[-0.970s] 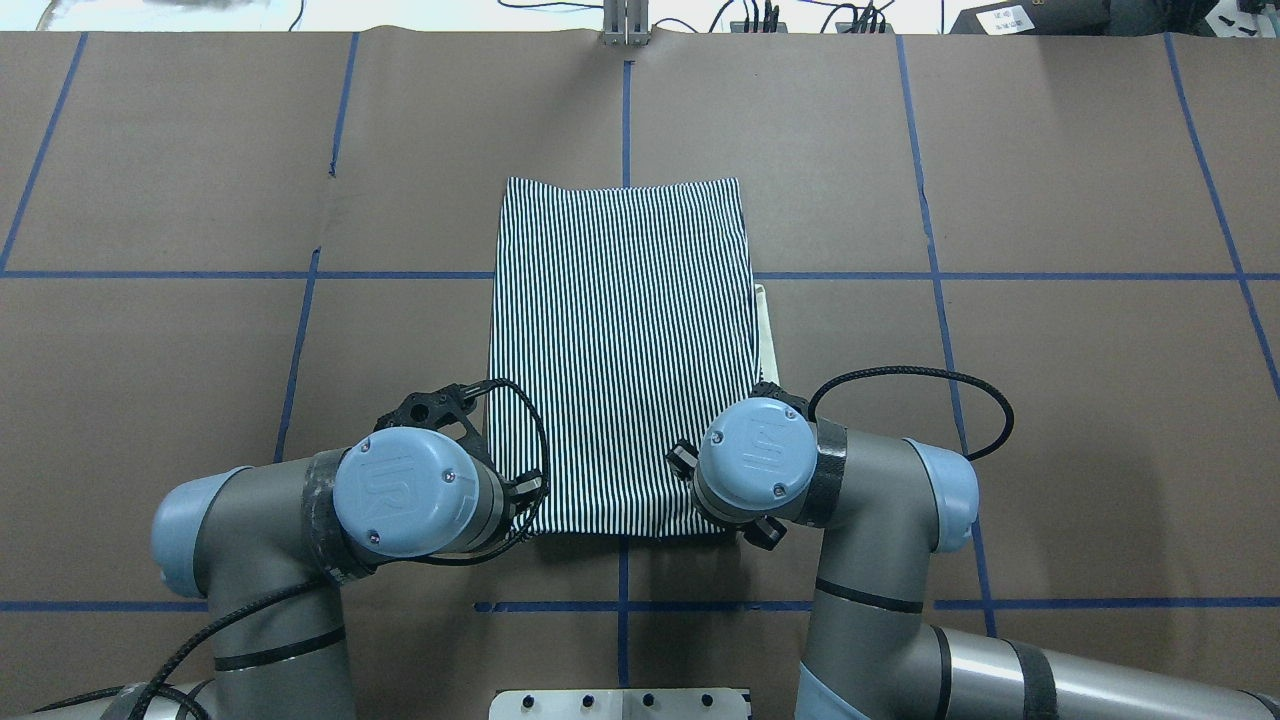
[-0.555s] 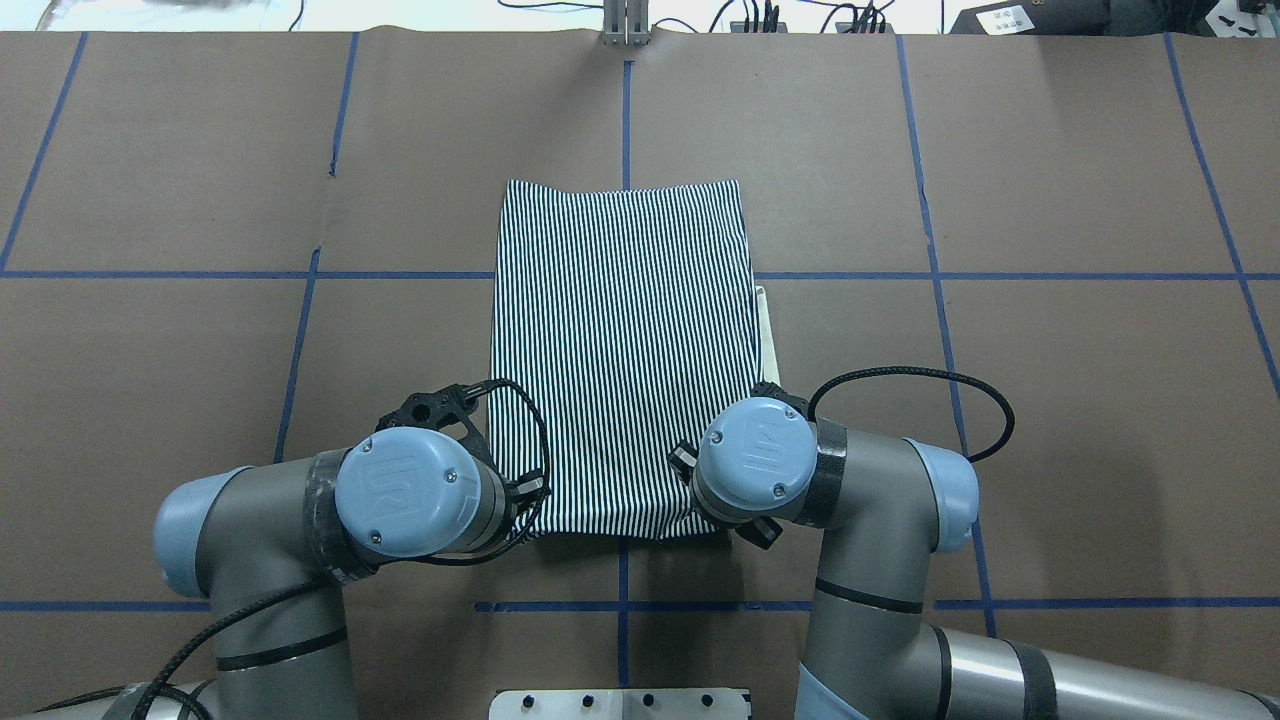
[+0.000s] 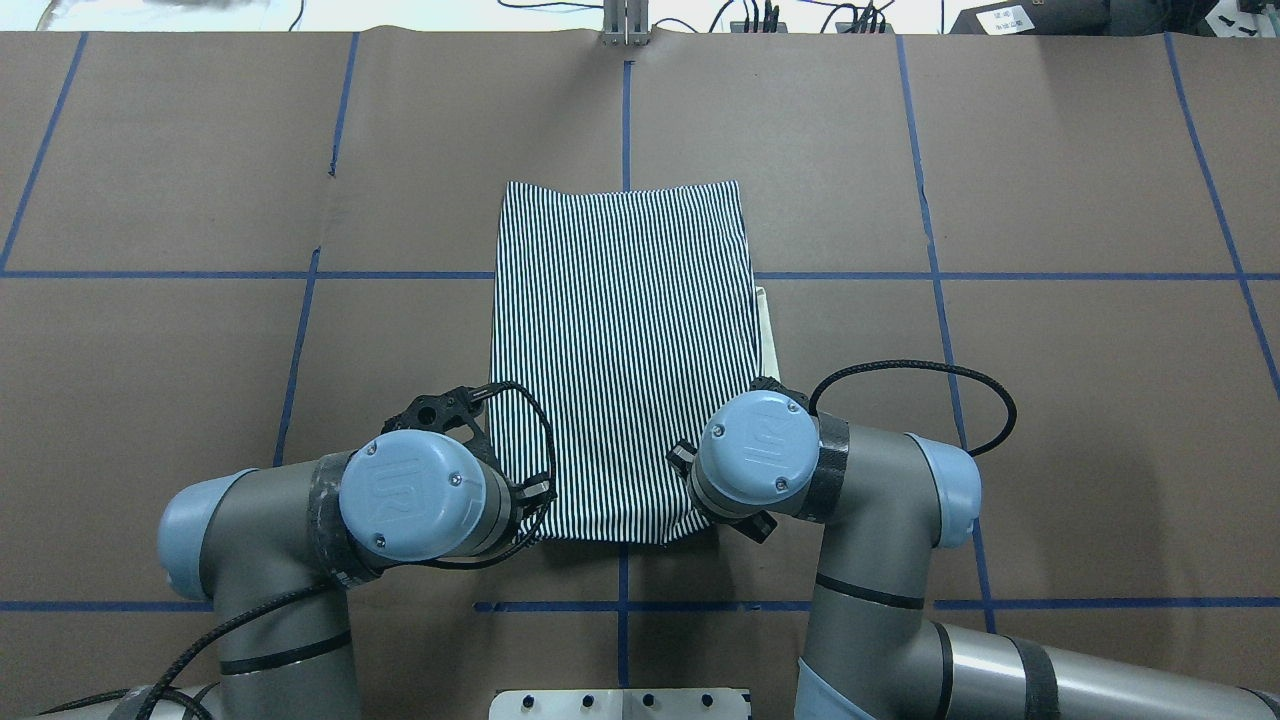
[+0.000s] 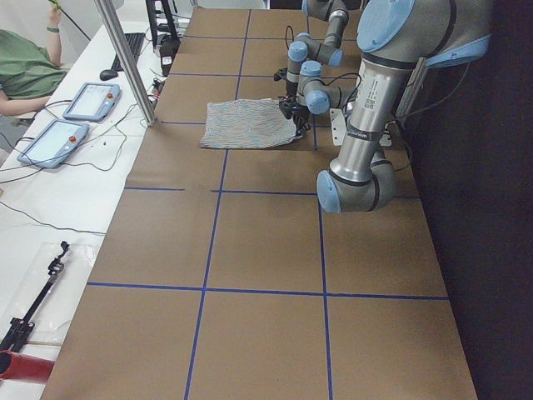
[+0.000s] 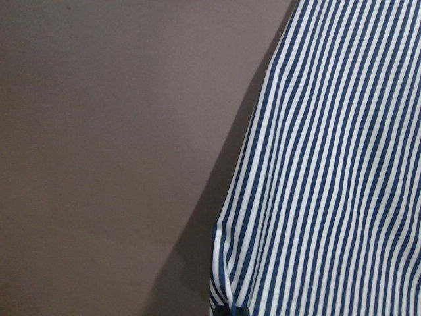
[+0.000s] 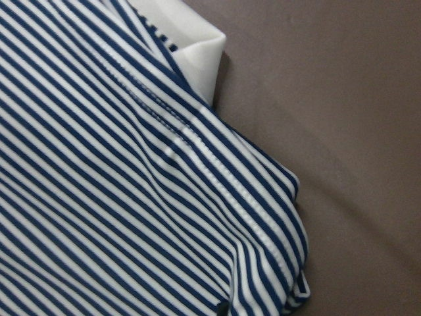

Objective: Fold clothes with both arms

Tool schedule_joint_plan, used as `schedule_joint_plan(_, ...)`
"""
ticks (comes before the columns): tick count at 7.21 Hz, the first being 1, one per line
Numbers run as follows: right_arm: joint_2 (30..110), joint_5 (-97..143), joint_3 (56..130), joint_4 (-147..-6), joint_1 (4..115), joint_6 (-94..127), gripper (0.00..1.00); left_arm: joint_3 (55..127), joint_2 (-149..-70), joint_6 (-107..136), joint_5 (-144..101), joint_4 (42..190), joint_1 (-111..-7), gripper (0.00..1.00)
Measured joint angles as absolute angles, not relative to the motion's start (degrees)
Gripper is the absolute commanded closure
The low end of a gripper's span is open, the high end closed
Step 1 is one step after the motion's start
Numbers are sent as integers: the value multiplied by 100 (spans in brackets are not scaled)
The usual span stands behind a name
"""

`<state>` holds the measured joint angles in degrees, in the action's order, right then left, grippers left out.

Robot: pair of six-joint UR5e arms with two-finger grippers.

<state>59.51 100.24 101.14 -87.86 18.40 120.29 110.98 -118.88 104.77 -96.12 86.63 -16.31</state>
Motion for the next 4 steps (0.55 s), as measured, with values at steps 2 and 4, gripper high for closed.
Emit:
schedule_joint_plan(2, 5968, 10060, 10304, -8800, 1849, 12024, 100, 11141, -11881, 10477, -9613, 8664, -1587, 100)
schedule_joint_plan(4, 6016, 10081, 10517, -8818, 1797, 12029, 100, 11360, -11848, 10484, -9603, 8636, -1331, 100)
